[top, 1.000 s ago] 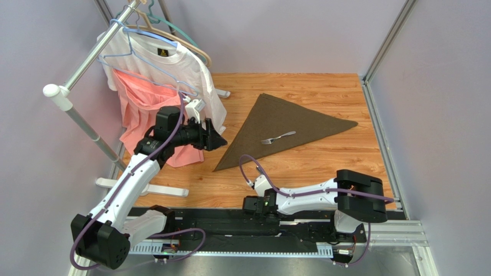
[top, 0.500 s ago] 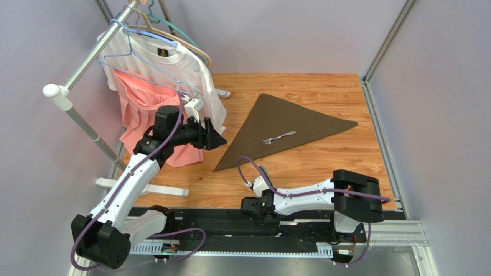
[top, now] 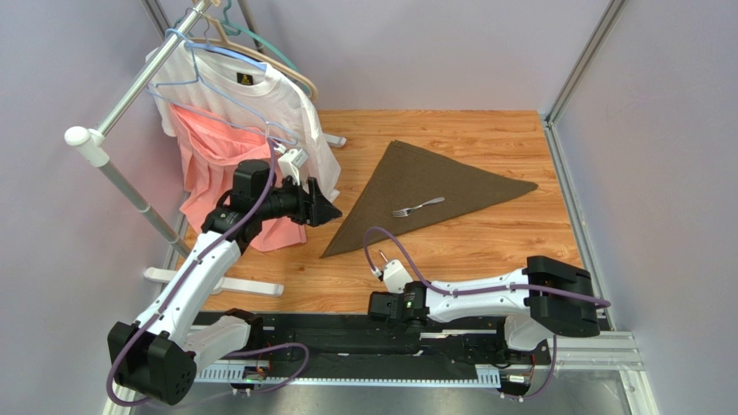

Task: Fold the napkin, place the utensils inside, and roll it up
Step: Grab a utensil with the left arm

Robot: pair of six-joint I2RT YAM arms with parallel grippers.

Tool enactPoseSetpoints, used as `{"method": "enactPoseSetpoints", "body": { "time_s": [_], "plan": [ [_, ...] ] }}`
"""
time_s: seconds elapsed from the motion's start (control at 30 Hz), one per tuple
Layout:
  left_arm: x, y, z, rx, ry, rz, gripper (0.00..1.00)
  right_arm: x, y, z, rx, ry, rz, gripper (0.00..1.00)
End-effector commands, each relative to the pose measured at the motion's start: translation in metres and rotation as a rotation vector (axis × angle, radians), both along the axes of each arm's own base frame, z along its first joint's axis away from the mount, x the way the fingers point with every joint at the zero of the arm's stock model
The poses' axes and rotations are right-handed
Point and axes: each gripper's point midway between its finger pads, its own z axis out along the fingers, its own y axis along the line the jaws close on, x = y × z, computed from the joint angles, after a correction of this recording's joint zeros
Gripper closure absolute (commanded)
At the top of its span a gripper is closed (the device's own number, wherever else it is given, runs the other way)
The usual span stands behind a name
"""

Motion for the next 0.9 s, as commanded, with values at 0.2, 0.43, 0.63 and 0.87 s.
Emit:
{"method": "enactPoseSetpoints", "body": {
  "time_s": [0.2, 0.43, 0.63, 0.87],
  "plan": [
    [0.000, 0.000, 0.010, -0.022, -0.042, -0.009, 0.29, 0.015, 0.002, 0.025, 0.073, -0.101, -0.035, 1.00],
    [0.000, 0.000, 0.010, -0.021, -0.040, -0.008, 0.29, 0.025, 0.009, 0.057, 0.178, -0.142, -0.018, 1.00],
    [0.003, -0.001, 0.019, -0.032, -0.063, -0.004, 0.29, 0.044, 0.007, 0.086, 0.260, -0.170, -0.010, 1.00],
    [0.004, -0.003, 0.020, -0.036, -0.060, -0.012, 0.29, 0.059, 0.009, 0.104, 0.352, -0.161, 0.005, 1.00]
  ]
}}
